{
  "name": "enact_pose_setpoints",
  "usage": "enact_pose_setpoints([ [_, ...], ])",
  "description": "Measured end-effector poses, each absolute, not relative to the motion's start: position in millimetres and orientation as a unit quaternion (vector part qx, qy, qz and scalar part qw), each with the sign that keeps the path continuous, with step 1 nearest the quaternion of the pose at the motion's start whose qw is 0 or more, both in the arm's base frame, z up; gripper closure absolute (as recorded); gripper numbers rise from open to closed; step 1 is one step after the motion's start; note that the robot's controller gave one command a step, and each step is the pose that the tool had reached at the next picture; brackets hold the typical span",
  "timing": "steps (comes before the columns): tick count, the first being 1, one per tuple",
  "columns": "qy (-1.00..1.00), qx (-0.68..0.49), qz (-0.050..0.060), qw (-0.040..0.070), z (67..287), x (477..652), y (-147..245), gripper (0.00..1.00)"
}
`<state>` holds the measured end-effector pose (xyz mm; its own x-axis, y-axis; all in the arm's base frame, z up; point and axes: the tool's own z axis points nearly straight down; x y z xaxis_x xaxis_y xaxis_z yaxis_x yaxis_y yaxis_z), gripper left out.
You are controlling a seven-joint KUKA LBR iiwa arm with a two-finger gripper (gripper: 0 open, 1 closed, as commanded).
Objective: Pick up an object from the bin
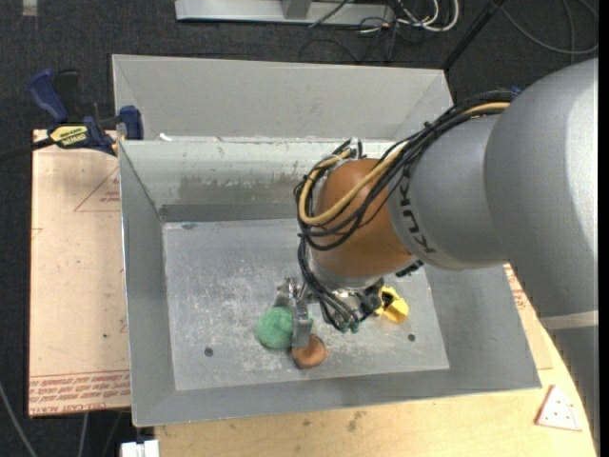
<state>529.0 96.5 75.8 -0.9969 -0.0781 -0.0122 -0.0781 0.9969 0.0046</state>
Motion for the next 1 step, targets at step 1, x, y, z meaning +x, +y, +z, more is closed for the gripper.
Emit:
enact_pose_setpoints([
  [1, 0.999, -0.039, 0.003, 0.006, 75.8, 529.0, 96.4, 1.0],
])
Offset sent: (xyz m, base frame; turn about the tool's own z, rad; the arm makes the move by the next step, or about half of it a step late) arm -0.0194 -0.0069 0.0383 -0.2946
